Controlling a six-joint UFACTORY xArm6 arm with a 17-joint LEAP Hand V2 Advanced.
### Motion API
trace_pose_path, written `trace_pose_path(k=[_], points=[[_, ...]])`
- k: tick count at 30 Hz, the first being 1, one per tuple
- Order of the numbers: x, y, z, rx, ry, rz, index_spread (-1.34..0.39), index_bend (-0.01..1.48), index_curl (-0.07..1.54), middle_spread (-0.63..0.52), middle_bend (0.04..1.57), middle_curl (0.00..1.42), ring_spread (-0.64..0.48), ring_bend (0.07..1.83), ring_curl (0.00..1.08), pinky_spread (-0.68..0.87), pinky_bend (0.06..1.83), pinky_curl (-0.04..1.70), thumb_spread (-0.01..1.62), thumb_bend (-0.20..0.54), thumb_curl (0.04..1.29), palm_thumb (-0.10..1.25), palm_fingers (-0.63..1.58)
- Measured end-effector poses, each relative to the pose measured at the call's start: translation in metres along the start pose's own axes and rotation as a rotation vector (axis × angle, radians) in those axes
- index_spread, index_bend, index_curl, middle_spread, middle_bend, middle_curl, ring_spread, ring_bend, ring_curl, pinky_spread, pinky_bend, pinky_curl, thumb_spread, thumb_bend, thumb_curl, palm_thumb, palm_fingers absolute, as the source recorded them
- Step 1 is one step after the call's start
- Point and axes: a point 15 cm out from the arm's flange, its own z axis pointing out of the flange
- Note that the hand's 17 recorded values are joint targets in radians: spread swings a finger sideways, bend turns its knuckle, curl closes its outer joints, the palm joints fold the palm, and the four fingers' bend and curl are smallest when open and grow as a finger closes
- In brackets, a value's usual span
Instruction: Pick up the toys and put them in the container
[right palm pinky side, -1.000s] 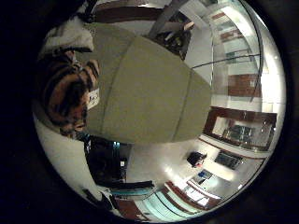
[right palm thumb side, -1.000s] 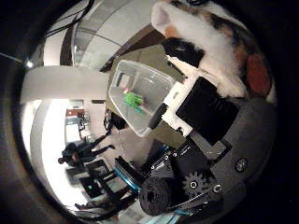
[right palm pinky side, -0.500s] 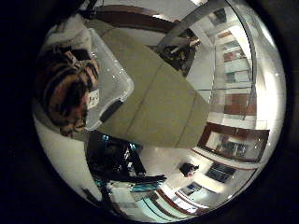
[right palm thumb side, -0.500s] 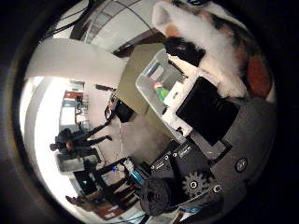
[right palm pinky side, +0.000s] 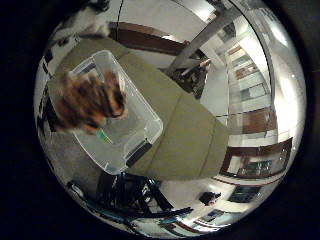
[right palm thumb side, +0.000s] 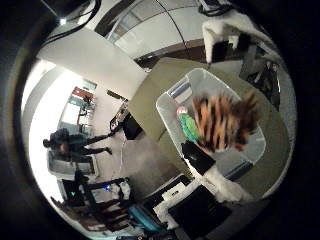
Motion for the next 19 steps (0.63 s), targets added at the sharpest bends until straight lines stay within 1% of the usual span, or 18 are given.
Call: trace_pose_path(k=[3, 6, 13, 16, 19], points=[[-0.004, 0.002, 0.010, -0.018, -0.004, -0.010, -0.42, 0.53, 0.44, -0.10, 0.57, 0.36, 0.03, 0.74, 0.30, 0.32, 0.80, 0.38, 1.04, -0.027, 0.43, 0.69, 0.05], [-0.005, 0.003, 0.014, -0.023, -0.005, -0.014, -0.42, 0.46, 0.40, -0.09, 0.48, 0.34, 0.07, 0.67, 0.27, 0.37, 0.77, 0.33, 1.05, -0.025, 0.42, 0.68, 0.07], [0.000, 0.002, 0.009, -0.019, -0.002, -0.030, -0.43, 0.35, 0.37, -0.08, 0.36, 0.32, 0.09, 0.55, 0.23, 0.40, 0.69, 0.24, 1.05, -0.024, 0.40, 0.68, 0.16], [0.024, -0.001, -0.006, 0.002, 0.012, -0.017, -0.43, 0.31, 0.37, -0.08, 0.31, 0.31, 0.10, 0.51, 0.21, 0.41, 0.66, 0.20, 1.05, -0.024, 0.40, 0.67, 0.19], [0.060, -0.004, -0.033, 0.033, 0.037, 0.002, -0.43, 0.28, 0.37, -0.08, 0.27, 0.31, 0.10, 0.47, 0.20, 0.41, 0.64, 0.16, 1.06, -0.024, 0.39, 0.66, 0.23]])
